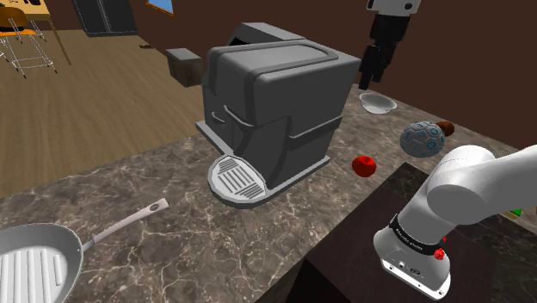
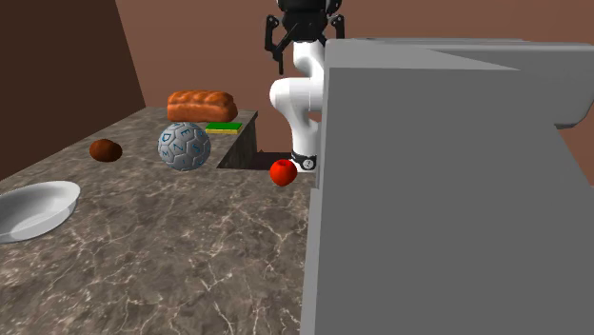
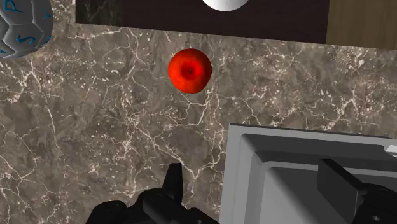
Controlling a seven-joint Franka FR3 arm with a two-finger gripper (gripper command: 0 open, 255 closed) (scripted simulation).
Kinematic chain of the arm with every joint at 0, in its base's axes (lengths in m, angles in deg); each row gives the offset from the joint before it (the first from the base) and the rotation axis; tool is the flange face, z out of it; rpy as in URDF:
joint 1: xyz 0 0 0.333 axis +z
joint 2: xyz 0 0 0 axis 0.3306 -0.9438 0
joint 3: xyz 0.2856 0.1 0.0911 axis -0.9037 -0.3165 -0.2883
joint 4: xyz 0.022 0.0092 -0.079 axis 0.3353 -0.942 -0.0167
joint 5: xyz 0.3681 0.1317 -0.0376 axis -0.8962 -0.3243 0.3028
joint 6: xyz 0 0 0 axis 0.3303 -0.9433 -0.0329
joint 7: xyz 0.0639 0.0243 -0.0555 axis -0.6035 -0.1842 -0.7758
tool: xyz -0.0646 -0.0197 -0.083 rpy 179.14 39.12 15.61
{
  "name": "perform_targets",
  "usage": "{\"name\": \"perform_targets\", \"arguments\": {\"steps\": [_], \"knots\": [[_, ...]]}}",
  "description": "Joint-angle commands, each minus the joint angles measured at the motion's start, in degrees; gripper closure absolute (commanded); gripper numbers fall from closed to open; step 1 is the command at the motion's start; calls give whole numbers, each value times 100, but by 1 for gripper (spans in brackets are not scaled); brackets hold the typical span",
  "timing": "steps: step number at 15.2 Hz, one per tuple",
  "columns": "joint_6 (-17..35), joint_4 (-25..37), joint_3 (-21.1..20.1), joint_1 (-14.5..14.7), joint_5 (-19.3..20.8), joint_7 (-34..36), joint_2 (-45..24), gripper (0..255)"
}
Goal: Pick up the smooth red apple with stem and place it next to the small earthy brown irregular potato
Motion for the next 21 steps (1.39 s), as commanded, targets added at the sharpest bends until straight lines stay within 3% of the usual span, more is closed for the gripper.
{"name": "perform_targets", "arguments": {"steps": [1, 21], "knots": [[0, 0, 0, 0, 0, 0, 0, 0], [1652, -2872, 325, -1179, 87, 1851, -738, 0]]}}
